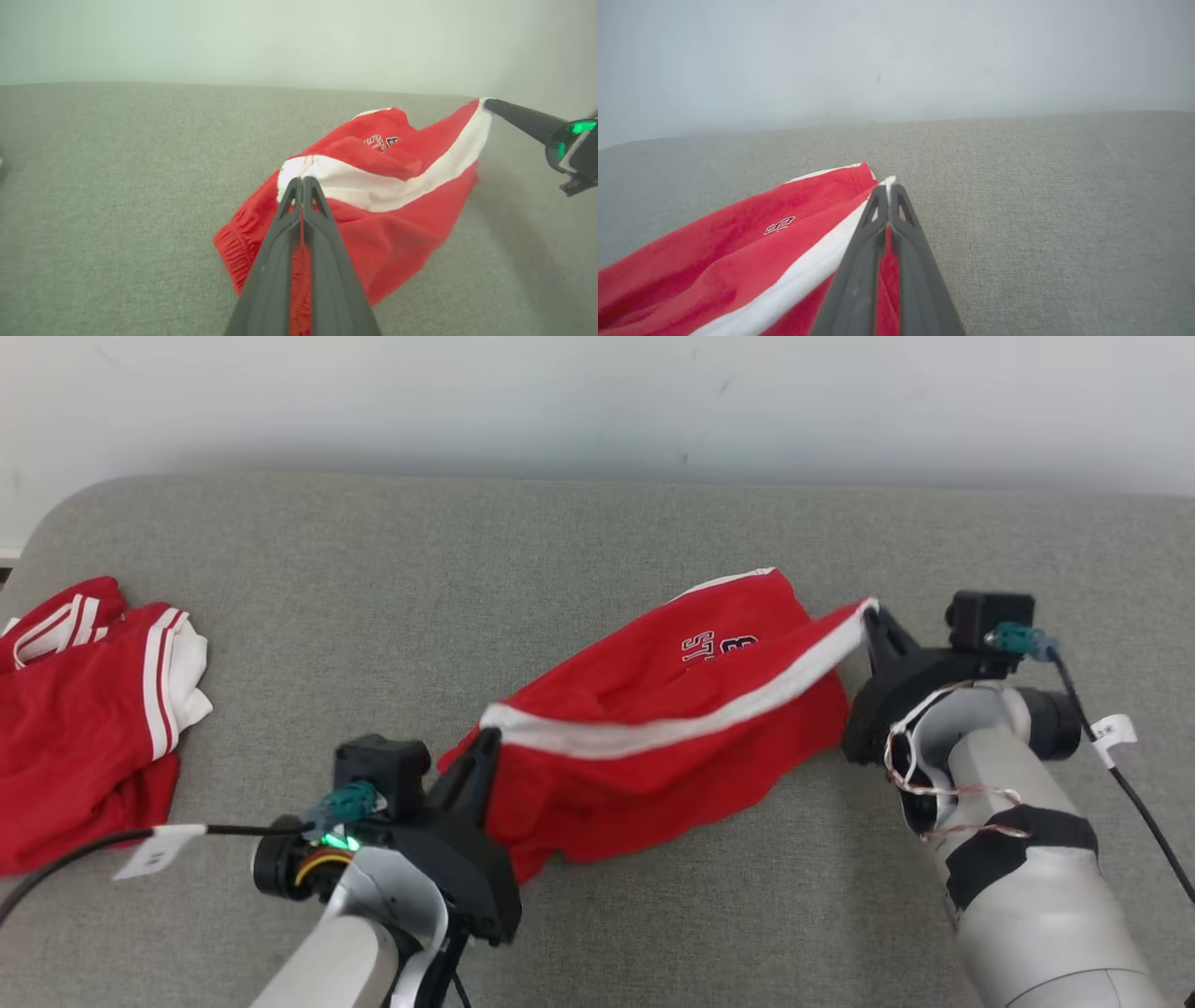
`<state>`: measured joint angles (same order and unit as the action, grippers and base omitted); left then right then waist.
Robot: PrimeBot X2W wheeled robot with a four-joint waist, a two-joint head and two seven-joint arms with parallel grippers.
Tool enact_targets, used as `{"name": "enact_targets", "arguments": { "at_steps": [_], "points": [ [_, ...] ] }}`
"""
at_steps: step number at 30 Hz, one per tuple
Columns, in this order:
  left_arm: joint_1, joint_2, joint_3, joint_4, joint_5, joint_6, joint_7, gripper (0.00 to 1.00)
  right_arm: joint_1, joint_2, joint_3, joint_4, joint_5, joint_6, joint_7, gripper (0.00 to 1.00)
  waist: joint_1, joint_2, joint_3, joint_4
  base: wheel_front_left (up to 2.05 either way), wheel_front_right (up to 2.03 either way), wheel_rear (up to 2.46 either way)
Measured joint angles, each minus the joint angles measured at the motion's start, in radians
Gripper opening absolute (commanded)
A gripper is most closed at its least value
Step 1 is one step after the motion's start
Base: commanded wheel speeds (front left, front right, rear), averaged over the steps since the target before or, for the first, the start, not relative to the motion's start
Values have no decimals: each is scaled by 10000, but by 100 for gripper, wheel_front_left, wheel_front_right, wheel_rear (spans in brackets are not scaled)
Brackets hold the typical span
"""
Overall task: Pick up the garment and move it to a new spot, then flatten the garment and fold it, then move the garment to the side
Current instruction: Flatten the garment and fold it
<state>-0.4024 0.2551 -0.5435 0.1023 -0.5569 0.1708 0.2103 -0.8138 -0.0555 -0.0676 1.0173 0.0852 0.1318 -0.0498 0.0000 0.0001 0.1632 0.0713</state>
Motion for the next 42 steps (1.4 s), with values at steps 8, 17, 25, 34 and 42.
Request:
{"name": "enact_targets", "arguments": {
  "at_steps": [8,17,25,34,42],
  "points": [
    [-678,-48,825,-368,-59,6,-1350,0,-230,-96,759,-2142,2374,0,-385,0,0,0,-132,-288,0,0,0],
    [-1464,-654,1687,-1047,-719,-228,-2675,0,203,-663,1143,-4884,4098,0,-65,0,0,0,145,-714,0,0,0],
    [-3704,-918,2849,-209,-1743,-811,-3103,0,-1098,-472,1279,-4980,4800,0,577,0,1,0,1062,-1040,0,0,0],
    [-6970,-491,4061,1225,-1808,-1891,-4458,0,-4980,-144,608,-3168,3442,2,-1860,0,3,1,2243,-1406,0,0,0],
    [-7352,-1045,5331,399,-1193,-2619,-4671,0,-5928,-82,54,-4730,2713,15,-2115,0,2,0,2895,-1376,0,0,0]
  ]
}}
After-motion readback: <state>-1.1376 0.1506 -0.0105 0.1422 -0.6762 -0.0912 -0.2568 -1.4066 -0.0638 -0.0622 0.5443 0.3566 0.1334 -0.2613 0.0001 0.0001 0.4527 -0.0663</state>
